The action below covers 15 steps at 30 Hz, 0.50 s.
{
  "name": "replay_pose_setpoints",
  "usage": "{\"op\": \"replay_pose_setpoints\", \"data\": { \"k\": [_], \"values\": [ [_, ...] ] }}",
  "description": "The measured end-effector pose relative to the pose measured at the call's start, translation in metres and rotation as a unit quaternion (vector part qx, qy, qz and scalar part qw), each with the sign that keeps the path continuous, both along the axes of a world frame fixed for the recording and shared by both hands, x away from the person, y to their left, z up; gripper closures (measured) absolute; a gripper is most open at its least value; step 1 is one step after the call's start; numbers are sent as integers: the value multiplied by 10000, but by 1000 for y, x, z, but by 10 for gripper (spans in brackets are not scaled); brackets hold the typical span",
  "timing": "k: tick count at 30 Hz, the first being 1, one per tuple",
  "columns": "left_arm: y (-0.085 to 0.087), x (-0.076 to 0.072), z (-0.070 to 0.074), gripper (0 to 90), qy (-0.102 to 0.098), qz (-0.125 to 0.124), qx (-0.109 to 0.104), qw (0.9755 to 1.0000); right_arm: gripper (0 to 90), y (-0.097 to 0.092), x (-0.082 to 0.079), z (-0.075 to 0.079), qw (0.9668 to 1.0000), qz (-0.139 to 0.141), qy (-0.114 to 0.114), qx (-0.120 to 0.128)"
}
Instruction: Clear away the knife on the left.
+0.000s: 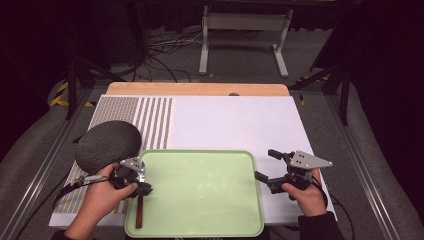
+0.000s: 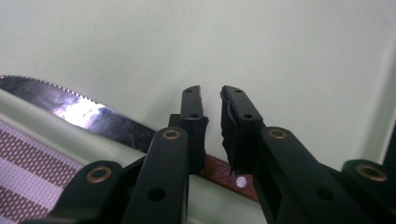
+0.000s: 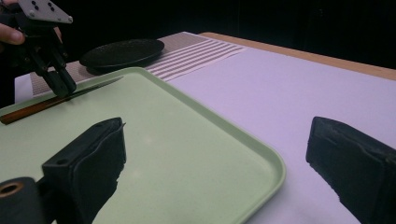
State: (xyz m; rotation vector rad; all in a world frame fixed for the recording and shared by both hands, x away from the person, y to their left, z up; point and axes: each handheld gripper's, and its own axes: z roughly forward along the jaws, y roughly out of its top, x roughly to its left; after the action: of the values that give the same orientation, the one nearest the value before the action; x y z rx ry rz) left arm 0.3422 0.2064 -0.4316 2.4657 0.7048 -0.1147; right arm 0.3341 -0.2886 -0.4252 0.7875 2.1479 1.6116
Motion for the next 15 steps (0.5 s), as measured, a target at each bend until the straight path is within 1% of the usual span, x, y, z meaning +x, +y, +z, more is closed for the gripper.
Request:
{"op": "replay_pose_setpoints", "data": {
  "k": [2, 5, 6, 7, 8, 9, 11, 12, 13, 15],
  "values": [
    [1, -2, 2, 747, -80, 22, -92, 9999, 59, 0, 0, 0, 10000, 1, 0, -2],
    [3, -6, 8, 636, -278, 48, -220, 9994, 59, 1, -1, 0, 10000, 4, -16, 14],
    [3, -6, 8, 579, -278, 48, -220, 9994, 59, 1, -1, 0, 10000, 13, -19, 15],
    [6, -8, 11, 507, -413, 129, -315, 9986, 59, 1, -1, 0, 10000, 12, -19, 4],
    [8, -9, 14, 452, -528, 180, -350, 9978, 59, 2, -1, 0, 10000, 9, -14, 2],
    [8, -9, 14, 382, -528, 180, -350, 9978, 59, 2, -1, 0, 10000, 9, -14, 2],
    [11, -11, 17, 291, -714, 268, -391, 9963, 59, 2, -1, 0, 10000, -1, -28, 6],
    [14, -12, 20, 254, -861, 350, -440, 9947, 59, 2, -1, 0, 10000, -6, -30, 11],
    [17, -14, 23, 229, -1020, 436, -517, 9925, 59, 1, -1, 0, 10000, -9, -31, 10],
    [21, -16, 27, 191, -1161, 496, -611, 9901, 59, 1, -1, 0, 10000, -4, -35, 12]
  ]
}}
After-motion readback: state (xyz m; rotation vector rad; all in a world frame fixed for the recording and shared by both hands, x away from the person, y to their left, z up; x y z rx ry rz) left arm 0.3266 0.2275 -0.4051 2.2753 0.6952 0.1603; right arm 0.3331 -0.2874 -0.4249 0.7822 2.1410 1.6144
